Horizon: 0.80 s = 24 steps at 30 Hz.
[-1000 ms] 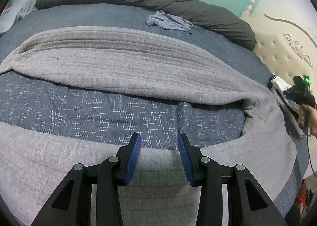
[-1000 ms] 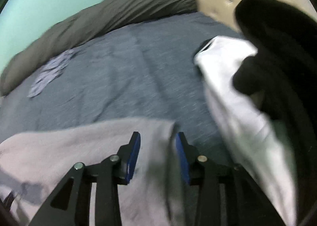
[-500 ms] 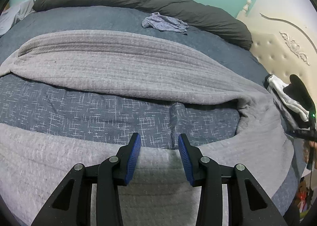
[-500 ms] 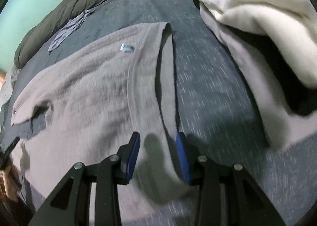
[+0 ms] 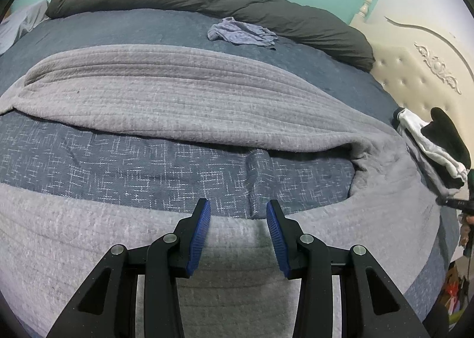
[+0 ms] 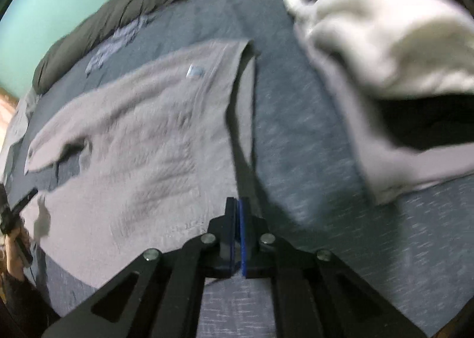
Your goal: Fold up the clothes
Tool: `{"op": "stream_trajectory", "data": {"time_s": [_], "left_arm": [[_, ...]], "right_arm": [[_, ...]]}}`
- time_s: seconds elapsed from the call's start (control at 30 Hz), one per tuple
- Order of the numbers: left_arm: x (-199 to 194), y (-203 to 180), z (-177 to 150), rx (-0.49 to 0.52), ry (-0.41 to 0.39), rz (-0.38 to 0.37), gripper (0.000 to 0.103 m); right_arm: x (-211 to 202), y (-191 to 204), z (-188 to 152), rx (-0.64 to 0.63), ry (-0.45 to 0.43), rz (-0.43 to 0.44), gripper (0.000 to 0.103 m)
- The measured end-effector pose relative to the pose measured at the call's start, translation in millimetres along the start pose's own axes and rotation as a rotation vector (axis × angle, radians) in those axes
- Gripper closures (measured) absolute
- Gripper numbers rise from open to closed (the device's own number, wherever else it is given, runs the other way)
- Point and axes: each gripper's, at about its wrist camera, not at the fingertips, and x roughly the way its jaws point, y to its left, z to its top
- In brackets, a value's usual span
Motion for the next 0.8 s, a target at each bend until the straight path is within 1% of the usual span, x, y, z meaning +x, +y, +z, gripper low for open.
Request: {"op": "stream_trajectory", "data": {"time_s": [0.1,0.17,0.27,0.3,0.47,0.57,0.63,0.73,0.8], "left_arm": [[-0.4,0.5,0.5,0.0,-0.002,0.002,0.06],[-0.8,0.5,0.7,-0.001,-0.003,0.001,0.06],[-1.6,0.8,0.4,-0.001,-0.003,0.002,0.06],[-1.9,1.0,0.4,-0.002,-0.004,0.002,0.06],[-4.5,3.3,1.9,-0.006,-0.008,0.008,0.06],[-11.6,6.0,5.9,-0.01,-0.019,0.014,0.06],[-18.3,8.1,9.0,-0.012,-0.028,0.024,0.06],[-29.6,14.6,10.5,-0.018,-0.017,0.046,0.06],[-45.2,28.4,6.7,-0.033,-0.004,0.062,0.06]], "right_arm": [[-5.7,-5.8,3.5,-0.005,-0.024,-0.029,0.102],[4.3,-8.2,6.8,0.016,-0.003,-0.042,0.102],[24.6,-5.7,-4.6,0.002,0.062,-0.088,0.102],[27.6,-8.0,-7.9,0.014,0.06,-0.088,0.102],[33.0,-18.1,-19.1,0.065,0.029,-0.086,0.102],[28.8,-18.0,-18.2,0.068,-0.005,-0.082,0.102],[26.3,-17.9,-16.2,0.06,-0.029,-0.054,0.101],[19.1,-4.9,-16.4,0.026,-0.05,-0.076,0.1],[10.3,-2.6,-19.7,0.029,-0.072,-0.083,0.099]]}}
